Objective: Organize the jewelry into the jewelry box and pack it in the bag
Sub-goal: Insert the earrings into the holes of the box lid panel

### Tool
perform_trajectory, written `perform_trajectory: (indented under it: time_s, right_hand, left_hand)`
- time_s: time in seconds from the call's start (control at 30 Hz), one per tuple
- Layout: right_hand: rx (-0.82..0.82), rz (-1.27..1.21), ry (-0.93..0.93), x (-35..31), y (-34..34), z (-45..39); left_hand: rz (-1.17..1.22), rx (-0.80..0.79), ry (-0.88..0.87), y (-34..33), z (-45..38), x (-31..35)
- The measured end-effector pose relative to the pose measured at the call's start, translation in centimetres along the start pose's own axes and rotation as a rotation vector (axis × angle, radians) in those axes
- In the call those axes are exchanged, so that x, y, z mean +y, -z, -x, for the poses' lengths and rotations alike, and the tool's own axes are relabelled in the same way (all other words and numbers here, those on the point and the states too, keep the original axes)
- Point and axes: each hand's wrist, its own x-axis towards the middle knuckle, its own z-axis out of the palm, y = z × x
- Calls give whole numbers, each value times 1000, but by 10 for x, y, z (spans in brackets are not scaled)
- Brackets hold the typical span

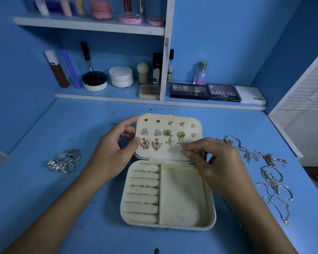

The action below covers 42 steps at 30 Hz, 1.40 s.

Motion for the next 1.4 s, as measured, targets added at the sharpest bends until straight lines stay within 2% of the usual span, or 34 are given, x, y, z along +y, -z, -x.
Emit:
perform_trajectory:
  time_s: [0.4, 0.73, 0.97, 1.17, 1.4]
  right_hand:
    - [29, -5, -22, 2, -3, 0]
    - [19, 64, 65, 1, -5, -1]
    - [115, 113, 91, -9, -1, 3]
    - [168, 70, -17, -23, -14, 22]
    - [198, 151, -64, -31, -25, 24]
  left_hand:
    - [-18, 7, -16, 0, 1, 4]
    - [-16, 0, -2, 0, 0, 2]
    - [-11, -10, 3, 1, -1, -1]
    - [7, -21, 17, 2, -1, -2]
    - [10, -13, -3, 3, 0, -3]
